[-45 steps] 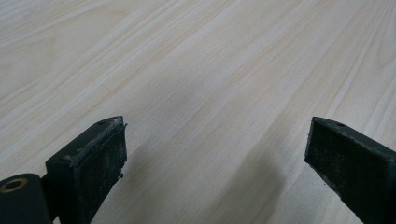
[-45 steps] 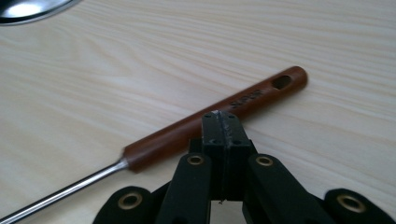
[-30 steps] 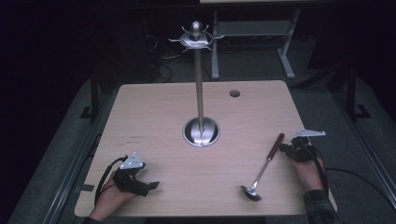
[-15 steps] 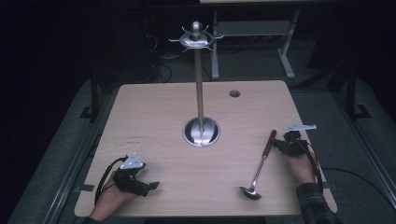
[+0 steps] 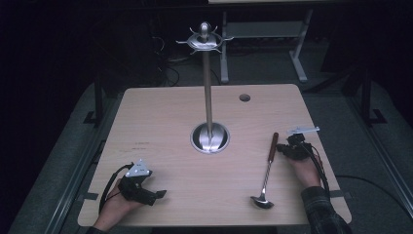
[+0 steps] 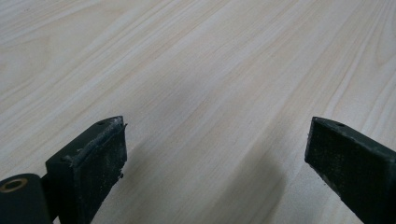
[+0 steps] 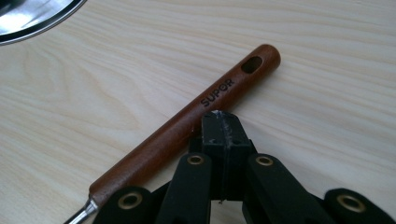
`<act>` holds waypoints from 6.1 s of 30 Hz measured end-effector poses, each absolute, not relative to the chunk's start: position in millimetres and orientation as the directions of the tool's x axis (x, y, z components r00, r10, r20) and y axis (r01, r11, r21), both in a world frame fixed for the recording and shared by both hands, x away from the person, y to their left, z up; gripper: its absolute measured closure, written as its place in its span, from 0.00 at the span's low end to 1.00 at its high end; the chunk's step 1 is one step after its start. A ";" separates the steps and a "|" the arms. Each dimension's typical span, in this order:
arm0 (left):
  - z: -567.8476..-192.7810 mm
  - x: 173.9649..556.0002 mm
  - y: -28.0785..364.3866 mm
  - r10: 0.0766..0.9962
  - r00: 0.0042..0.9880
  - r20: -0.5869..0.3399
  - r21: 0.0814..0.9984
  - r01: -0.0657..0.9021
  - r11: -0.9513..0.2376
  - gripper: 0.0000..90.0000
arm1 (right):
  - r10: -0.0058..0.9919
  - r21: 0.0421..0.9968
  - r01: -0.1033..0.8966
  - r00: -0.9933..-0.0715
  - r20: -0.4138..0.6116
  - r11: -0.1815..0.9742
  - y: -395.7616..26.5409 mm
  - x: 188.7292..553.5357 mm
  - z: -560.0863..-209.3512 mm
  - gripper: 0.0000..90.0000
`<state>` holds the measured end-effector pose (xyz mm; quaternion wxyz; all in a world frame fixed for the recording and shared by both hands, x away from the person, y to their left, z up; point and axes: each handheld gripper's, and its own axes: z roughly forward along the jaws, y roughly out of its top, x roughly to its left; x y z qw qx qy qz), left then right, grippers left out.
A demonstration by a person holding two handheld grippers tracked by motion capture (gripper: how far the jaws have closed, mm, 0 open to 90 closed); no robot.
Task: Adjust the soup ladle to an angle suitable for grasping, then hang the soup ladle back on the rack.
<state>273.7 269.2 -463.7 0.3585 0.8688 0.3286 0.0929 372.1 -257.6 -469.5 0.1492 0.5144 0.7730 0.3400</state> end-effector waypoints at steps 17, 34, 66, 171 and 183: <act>-463.9 274.0 268.7 0.632 0.772 -0.070 0.680 0.501 -0.536 0.06 | 0.840 0.665 0.678 -0.524 0.139 0.313 -224.9 380.3 -467.0 1.00; -464.5 273.7 267.3 0.631 0.772 -0.074 0.677 0.503 -0.537 0.06 | 0.772 0.651 0.652 -0.616 0.157 0.388 -193.0 381.1 -466.0 1.00; -464.2 272.6 267.2 0.629 0.774 -0.070 0.681 0.498 -0.536 0.06 | 0.657 0.638 0.588 -0.735 0.166 0.497 -171.3 343.0 -443.8 1.00; -464.9 270.6 267.9 0.634 0.770 -0.074 0.671 0.509 -0.539 0.06 | 0.753 0.462 0.694 -0.654 0.081 0.553 -163.4 383.1 -449.4 0.74; -464.9 270.9 268.5 0.634 0.770 -0.073 0.673 0.507 -0.538 0.06 | 0.778 0.453 0.718 -0.623 0.082 0.528 -165.8 383.6 -448.4 0.78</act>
